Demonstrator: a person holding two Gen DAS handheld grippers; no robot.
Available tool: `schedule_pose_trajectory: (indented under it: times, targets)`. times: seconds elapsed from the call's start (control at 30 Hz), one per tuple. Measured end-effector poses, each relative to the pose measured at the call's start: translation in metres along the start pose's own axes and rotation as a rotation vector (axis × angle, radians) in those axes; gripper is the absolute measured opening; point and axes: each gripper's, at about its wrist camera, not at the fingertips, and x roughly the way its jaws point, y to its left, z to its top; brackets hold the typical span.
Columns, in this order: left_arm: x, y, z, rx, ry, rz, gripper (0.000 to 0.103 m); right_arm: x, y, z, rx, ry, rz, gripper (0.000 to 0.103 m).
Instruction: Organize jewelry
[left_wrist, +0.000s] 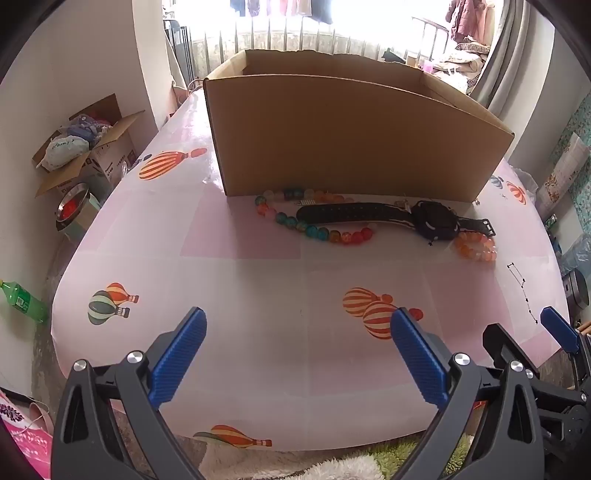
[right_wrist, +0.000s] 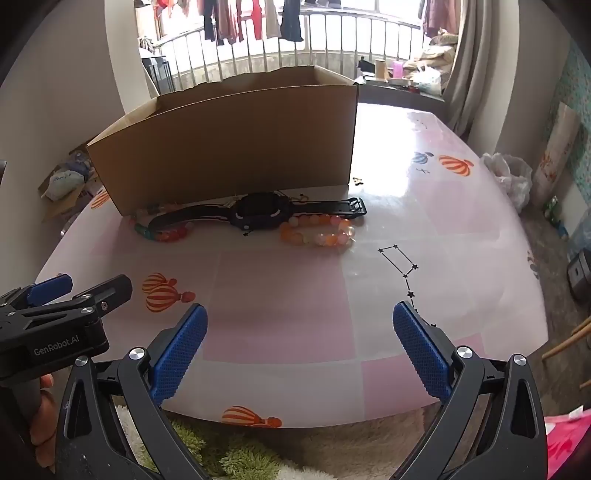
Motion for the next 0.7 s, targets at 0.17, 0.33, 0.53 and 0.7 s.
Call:
schedule_pose_trajectory:
  times: [0.17,0.33,0.53,0.7]
  targets:
    - [-0.0037,0.0007,-0.0012,-0.004,-0.009,-0.006,0.098,-0.0006,-0.0007,-0.0015,0.002,0.001,0.002,0.096]
    - [0.0026,0.0037,-0.0045,-0.008,0.013,-0.006,0.098,-0.0034,-0.0015,0.0007,-0.003,0.0,0.005,0.096]
    - [0.0038,0.0011,-0.002,-0.015,0.02,-0.004,0.098,-0.0034,-0.0016,0.0001,0.0,-0.001,0.005,0.096]
    - [0.0044,0.0023,-0.0017,-0.019,0.023,-0.003,0.098,-0.003,-0.0011,0.0007,-0.001,0.002,0.006,0.096]
